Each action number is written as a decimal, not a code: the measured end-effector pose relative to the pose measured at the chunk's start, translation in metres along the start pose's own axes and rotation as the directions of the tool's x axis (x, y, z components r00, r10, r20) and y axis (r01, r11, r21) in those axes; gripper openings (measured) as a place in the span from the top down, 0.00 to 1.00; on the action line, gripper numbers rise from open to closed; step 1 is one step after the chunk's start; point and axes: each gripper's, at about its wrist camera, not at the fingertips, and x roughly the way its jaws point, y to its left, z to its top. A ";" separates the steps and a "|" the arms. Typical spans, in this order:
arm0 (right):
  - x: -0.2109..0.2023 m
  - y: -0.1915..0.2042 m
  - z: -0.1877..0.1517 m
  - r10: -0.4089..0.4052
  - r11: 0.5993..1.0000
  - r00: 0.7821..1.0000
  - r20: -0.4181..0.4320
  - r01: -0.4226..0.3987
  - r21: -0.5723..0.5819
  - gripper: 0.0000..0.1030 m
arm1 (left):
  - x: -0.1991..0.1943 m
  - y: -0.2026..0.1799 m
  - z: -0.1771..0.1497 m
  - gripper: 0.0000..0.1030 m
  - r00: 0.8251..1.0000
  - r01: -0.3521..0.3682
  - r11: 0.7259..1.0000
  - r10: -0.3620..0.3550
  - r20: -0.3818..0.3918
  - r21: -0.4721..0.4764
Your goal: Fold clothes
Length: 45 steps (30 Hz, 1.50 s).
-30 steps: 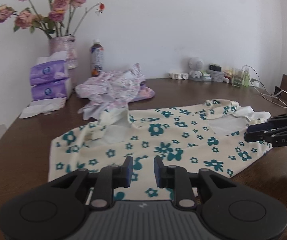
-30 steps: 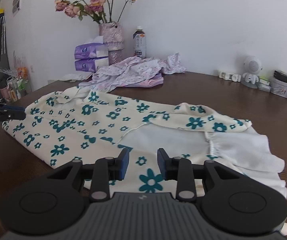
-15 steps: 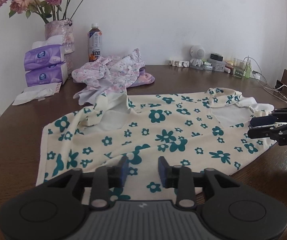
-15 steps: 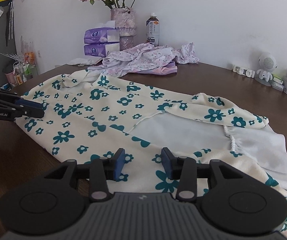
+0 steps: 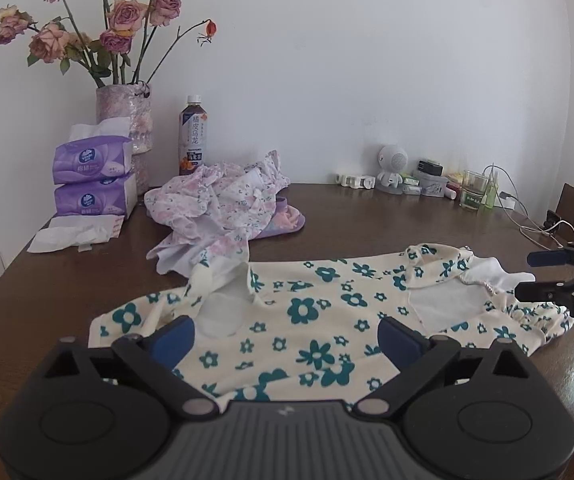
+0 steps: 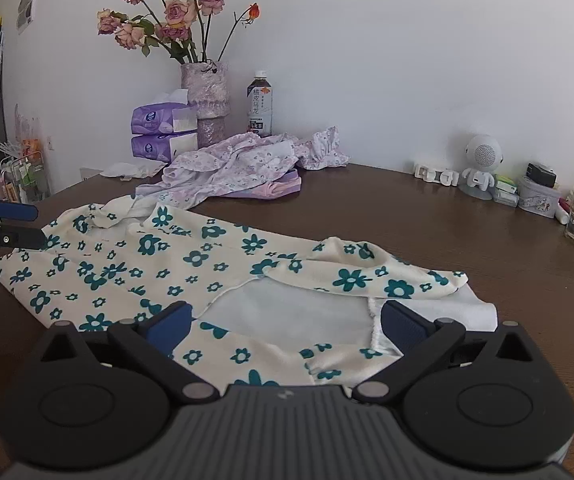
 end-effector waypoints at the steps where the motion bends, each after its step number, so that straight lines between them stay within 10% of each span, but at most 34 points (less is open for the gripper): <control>1: 0.000 -0.003 0.002 -0.003 1.000 1.000 -0.003 0.003 0.003 0.00 | 0.001 0.000 0.004 0.04 1.000 -0.003 1.000 0.003 -0.005 0.000; 12: 0.013 -0.032 0.030 -0.016 0.998 0.996 -0.085 0.022 0.061 0.00 | 0.026 0.006 0.039 0.04 0.991 -0.003 0.998 -0.005 -0.134 -0.061; 23: 0.052 -0.039 0.074 -0.157 0.971 0.976 -0.150 0.125 -0.202 0.00 | 0.060 -0.008 0.114 0.04 0.986 -0.057 0.989 0.077 -0.145 0.137; 32: 0.077 -0.072 0.154 -0.084 0.963 0.972 -0.219 0.023 -0.270 0.00 | 0.100 -0.011 0.170 0.04 0.976 0.010 0.960 0.053 -0.213 0.281; 39: 0.108 -0.079 0.150 -0.034 0.935 0.962 -0.269 -0.065 -0.349 0.02 | 0.140 -0.008 0.158 0.15 0.940 0.121 0.919 0.015 -0.340 0.376; 45: 0.135 -0.086 0.141 0.064 0.911 0.919 -0.389 -0.213 -0.354 0.27 | 0.178 -0.001 0.147 0.43 0.892 0.231 0.889 -0.032 -0.451 0.395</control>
